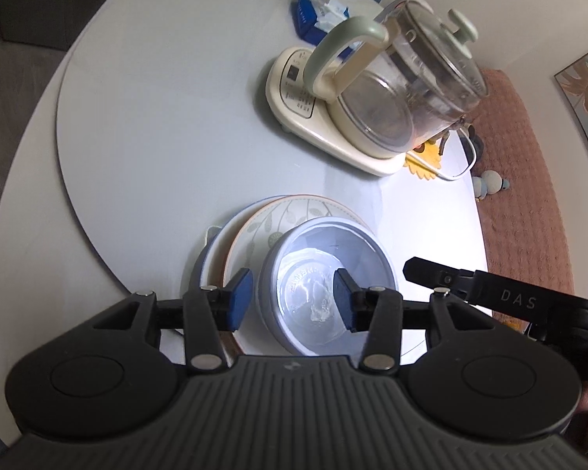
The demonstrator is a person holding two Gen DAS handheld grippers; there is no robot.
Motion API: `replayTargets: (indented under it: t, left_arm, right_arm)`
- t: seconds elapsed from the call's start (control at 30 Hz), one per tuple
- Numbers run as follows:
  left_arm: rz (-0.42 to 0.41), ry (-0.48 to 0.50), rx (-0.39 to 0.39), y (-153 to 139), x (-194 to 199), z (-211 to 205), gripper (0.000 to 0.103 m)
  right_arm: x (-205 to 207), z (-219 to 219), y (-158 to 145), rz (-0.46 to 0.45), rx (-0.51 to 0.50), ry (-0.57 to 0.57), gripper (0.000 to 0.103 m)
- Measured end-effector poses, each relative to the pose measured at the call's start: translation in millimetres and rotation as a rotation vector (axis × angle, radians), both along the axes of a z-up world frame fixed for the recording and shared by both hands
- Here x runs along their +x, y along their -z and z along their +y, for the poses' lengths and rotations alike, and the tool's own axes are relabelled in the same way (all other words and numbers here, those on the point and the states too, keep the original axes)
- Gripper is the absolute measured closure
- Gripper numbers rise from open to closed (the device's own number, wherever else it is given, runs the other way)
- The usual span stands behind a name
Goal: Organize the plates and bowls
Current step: 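Lower the nested bowls onto the top plate of the stack, then open both grippers and pull them back from the bowls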
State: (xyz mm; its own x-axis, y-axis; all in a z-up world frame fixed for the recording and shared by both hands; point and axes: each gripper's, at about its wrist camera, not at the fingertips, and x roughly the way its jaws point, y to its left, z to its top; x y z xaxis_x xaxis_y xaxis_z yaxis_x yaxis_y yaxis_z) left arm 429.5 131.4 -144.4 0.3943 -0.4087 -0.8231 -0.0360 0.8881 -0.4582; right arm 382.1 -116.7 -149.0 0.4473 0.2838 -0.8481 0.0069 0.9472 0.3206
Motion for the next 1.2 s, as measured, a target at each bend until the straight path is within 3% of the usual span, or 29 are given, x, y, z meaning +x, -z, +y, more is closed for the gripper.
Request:
replayTargets:
  t: [0.7, 1.2]
  left_arm:
    - [-0.294, -0.016, 0.106, -114.8, -114.4, 34.0, 0.051]
    - [-0.394, -0.009, 0.151, -155.2, -193.6, 29.7, 0.049]
  right_arm:
    - [-95.3, 30.4, -87.0, -0.250, -0.032, -0.036, 0.065]
    - [-170.5, 27.1, -116.7, -0.366, -0.066, -0.028, 0.065]
